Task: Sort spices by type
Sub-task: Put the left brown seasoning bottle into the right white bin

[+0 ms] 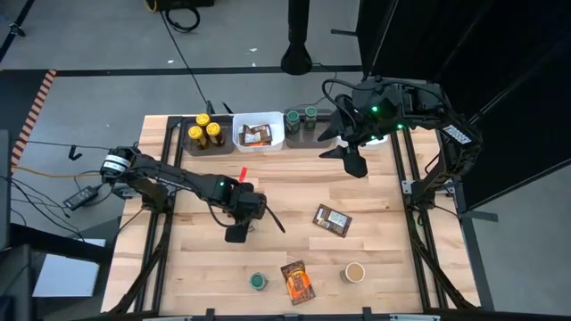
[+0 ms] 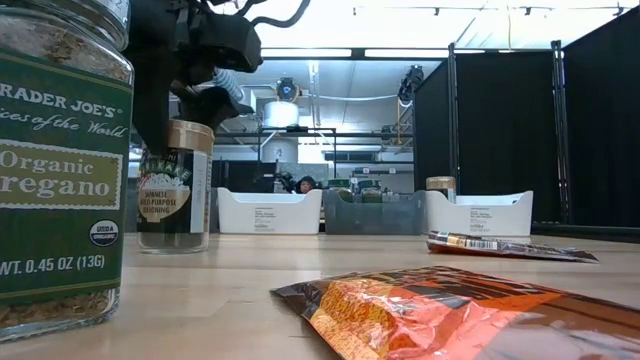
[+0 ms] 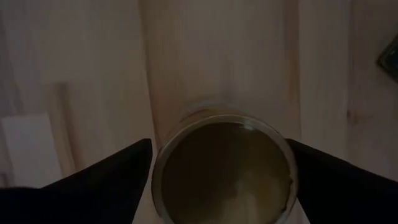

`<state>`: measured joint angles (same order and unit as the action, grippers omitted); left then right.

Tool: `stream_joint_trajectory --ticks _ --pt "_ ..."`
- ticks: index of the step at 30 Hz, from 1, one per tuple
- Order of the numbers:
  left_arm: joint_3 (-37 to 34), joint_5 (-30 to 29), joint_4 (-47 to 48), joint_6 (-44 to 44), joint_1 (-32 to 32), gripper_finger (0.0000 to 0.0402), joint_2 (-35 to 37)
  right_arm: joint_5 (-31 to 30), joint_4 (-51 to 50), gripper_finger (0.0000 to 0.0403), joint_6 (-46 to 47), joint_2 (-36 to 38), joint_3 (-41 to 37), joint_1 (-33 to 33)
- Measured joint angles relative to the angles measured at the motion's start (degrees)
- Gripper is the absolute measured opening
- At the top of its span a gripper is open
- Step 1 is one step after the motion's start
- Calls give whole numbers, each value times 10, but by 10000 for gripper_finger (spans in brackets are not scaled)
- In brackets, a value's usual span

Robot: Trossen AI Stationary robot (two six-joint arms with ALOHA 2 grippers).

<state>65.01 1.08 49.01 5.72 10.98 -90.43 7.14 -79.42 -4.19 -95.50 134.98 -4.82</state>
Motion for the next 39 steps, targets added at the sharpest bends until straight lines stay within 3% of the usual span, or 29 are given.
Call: stream_joint_trajectory --ticks 9,19,26,39 --pt "-15 -1 -30 -6 0 353 0 0 -2 215 1 0 0 0" --pt "-15 -6 -29 -6 0 268 0 0 -2 215 1 0 0 0" --pt "-12 -7 -24 -9 -3 267 0 0 -1 215 16 0 0 0" --pt "111 -32 71 -73 -114 267 0 0 -4 215 63 35 0 0"
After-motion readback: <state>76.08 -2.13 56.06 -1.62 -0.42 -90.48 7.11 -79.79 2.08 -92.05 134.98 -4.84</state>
